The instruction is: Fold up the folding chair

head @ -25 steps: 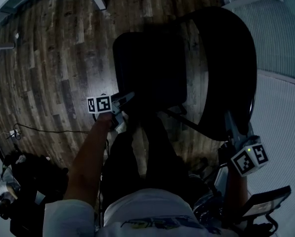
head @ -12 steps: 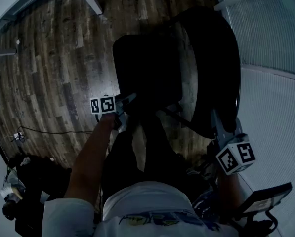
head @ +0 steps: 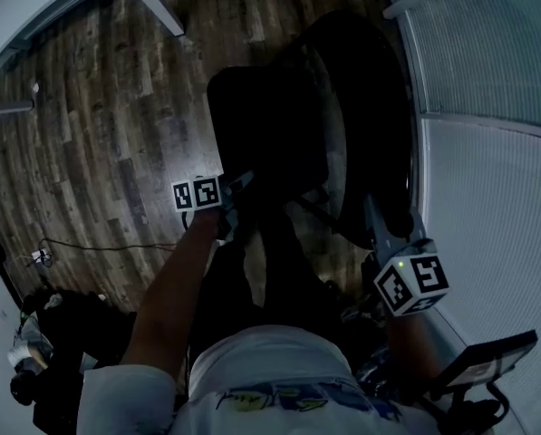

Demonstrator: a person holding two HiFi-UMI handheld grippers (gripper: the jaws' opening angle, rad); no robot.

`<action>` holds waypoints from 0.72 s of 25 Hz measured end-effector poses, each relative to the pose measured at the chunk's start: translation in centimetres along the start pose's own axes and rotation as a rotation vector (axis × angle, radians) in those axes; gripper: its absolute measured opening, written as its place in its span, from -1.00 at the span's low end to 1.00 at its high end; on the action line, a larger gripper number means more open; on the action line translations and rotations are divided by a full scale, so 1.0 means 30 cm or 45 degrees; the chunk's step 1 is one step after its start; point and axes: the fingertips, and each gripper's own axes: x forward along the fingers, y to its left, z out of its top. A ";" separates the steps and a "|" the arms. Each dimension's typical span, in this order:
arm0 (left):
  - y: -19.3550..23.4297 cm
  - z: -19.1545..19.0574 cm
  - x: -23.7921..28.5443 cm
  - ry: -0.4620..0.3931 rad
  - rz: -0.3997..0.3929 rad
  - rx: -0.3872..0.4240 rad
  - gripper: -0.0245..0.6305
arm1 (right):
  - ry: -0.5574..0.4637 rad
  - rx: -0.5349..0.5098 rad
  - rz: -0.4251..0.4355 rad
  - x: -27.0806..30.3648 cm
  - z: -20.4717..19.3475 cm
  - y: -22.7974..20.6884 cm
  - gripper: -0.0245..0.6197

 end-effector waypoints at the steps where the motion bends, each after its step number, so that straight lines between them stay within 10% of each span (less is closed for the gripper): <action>1: -0.009 0.000 0.003 0.003 0.007 0.002 -0.29 | -0.001 0.001 -0.002 -0.001 0.000 -0.001 -0.69; 18: -0.224 -0.021 0.076 0.050 0.108 0.019 -0.33 | -0.011 0.012 0.003 -0.050 0.034 -0.026 -0.68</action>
